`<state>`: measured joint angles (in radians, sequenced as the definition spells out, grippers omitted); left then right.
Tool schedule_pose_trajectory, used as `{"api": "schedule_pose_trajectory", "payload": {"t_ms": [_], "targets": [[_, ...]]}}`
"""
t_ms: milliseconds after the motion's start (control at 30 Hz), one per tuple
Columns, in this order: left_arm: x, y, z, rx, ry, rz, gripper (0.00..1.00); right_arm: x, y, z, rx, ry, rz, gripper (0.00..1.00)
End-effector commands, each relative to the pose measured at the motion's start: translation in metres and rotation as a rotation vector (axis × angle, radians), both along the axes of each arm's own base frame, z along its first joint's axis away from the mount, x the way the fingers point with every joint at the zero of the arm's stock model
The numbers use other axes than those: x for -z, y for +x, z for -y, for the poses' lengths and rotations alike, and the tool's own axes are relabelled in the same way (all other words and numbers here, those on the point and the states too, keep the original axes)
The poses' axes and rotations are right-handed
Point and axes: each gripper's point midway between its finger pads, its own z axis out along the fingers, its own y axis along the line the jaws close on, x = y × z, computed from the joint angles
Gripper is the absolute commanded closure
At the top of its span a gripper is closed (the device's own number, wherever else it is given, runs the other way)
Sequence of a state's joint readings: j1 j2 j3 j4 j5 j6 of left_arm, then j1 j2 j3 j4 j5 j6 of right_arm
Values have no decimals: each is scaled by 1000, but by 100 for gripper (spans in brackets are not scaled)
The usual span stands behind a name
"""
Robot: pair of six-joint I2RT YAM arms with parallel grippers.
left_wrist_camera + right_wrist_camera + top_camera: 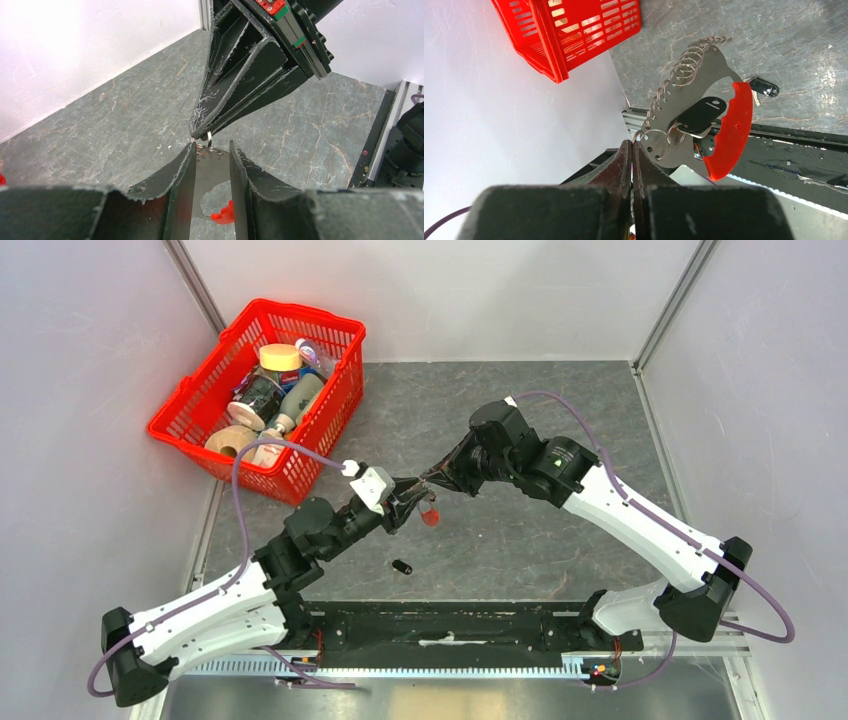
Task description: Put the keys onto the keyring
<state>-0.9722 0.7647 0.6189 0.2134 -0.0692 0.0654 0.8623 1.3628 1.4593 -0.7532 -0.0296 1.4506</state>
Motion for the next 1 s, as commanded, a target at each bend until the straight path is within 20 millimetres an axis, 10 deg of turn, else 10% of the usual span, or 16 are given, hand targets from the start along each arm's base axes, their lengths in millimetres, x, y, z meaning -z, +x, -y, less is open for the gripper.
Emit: {"api": "schedule_pose_trajectory", "payload": {"t_ms": [0,967], "targets": [[-17,-1,-11,-28,-44,63,63,-41,1,-6,-4,103,70,100],[-18,10,-2,-49,-32,98,70,-45,-3,-18,-50,139,64,100]]}}
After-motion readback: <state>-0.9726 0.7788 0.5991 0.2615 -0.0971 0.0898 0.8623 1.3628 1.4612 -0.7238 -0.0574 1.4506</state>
